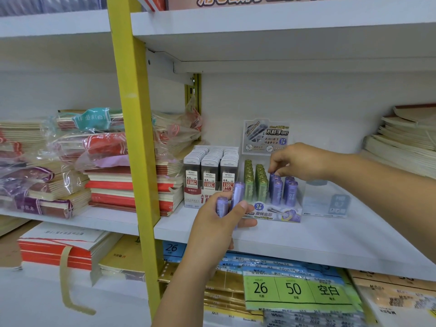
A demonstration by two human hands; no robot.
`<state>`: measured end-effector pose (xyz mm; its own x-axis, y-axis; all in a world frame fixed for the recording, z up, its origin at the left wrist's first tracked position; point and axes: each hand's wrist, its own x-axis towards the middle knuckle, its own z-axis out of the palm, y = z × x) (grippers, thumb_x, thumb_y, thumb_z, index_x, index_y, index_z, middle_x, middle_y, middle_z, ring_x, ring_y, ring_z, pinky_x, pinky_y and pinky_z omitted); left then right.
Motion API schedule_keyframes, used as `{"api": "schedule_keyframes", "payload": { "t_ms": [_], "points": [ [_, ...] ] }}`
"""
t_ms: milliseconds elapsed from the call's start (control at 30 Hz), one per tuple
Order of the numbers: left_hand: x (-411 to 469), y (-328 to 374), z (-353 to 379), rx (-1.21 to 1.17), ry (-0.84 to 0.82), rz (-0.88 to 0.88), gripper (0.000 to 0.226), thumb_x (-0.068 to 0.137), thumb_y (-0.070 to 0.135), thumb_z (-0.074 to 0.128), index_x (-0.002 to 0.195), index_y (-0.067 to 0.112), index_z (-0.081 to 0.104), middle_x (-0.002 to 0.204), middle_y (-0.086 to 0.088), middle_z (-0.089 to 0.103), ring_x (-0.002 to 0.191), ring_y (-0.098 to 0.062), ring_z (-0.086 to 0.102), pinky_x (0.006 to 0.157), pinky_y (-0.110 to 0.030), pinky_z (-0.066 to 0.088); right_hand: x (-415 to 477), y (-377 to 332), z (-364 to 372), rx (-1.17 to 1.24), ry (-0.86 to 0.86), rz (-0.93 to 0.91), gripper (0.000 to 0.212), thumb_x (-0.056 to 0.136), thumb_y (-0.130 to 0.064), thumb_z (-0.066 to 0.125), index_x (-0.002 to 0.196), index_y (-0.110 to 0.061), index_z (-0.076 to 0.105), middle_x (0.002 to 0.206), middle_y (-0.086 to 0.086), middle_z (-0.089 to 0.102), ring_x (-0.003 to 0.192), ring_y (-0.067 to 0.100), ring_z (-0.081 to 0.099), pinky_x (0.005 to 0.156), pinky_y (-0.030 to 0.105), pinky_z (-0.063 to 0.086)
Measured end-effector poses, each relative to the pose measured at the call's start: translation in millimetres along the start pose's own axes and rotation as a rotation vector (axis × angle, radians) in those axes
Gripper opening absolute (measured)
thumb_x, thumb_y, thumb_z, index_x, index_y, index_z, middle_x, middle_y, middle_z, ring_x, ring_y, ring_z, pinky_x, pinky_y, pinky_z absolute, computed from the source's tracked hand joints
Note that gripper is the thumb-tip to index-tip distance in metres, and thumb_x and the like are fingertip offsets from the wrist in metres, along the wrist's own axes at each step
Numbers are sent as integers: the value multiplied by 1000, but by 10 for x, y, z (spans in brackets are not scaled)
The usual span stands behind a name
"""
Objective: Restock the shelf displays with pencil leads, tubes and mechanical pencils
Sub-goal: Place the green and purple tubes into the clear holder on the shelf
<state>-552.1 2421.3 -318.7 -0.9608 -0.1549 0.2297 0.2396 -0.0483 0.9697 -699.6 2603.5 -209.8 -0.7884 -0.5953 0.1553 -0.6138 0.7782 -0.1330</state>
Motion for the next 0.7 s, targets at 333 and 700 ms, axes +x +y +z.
{"api": "schedule_keyframes", "payload": {
  "t_ms": [333,700],
  "points": [
    [-24,-14,92,-1,-16,44,9,89,32,71,97,36,73,75,6,73,54,-1,55,43,-18,39,-701,-620,236,562,157,-172,13,90,-34,62,100,-38,69,85,-19,70,72,0,65,64,14,52],
    [-84,36,109,-80,-7,15,16,87,18,75,101,25,70,85,6,75,60,-6,64,40,-19,39,-871,-351,320,1068,234,-24,26,77,-10,72,101,-21,73,98,4,74,92,22,71,72,19,55]
  ]
}}
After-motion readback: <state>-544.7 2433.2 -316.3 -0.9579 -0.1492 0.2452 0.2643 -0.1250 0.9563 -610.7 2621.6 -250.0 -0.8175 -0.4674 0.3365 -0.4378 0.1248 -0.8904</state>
